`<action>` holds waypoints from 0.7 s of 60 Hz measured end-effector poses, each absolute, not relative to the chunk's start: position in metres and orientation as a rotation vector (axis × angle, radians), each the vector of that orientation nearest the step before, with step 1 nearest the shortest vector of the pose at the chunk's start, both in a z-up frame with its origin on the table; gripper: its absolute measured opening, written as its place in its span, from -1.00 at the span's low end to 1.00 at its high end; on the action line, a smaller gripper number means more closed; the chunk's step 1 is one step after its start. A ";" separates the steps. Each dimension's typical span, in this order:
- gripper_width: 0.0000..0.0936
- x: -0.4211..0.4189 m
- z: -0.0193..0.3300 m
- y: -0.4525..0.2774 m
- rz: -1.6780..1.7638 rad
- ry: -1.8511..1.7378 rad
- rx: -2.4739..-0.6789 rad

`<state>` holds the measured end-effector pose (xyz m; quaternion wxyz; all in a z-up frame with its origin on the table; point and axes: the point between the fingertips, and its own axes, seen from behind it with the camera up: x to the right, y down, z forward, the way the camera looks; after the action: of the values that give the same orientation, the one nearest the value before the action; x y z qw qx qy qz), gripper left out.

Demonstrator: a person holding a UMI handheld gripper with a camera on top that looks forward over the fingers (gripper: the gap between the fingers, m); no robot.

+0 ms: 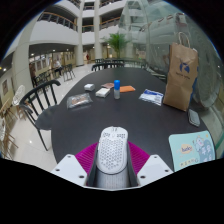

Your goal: Arrange mouse

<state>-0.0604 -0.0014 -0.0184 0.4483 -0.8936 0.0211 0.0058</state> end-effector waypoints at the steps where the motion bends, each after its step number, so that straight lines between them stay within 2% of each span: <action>1: 0.01 -0.060 -0.018 -0.002 0.018 0.043 -2.213; 6: -0.15 -0.064 -0.016 -0.002 0.056 0.046 -2.206; 9: -0.16 -0.065 -0.009 -0.007 0.099 0.027 -2.195; 13: -0.16 -0.062 0.026 -0.014 0.122 -0.010 -2.124; 19: -0.16 -0.010 0.092 -0.033 0.045 0.022 -2.018; 24: -0.16 0.062 0.119 -0.057 -0.048 0.100 -1.981; 28: -0.16 0.123 0.105 -0.075 -0.139 0.190 -2.018; 32: -0.16 0.172 0.064 -0.095 -0.176 0.261 -2.087; 38: -0.16 0.204 0.005 -0.116 -0.164 0.313 -2.204; 42: -0.15 0.209 -0.011 -0.115 -0.128 0.299 -2.234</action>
<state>0.2094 -0.1155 -0.0111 0.4278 -0.8944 0.1198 -0.0512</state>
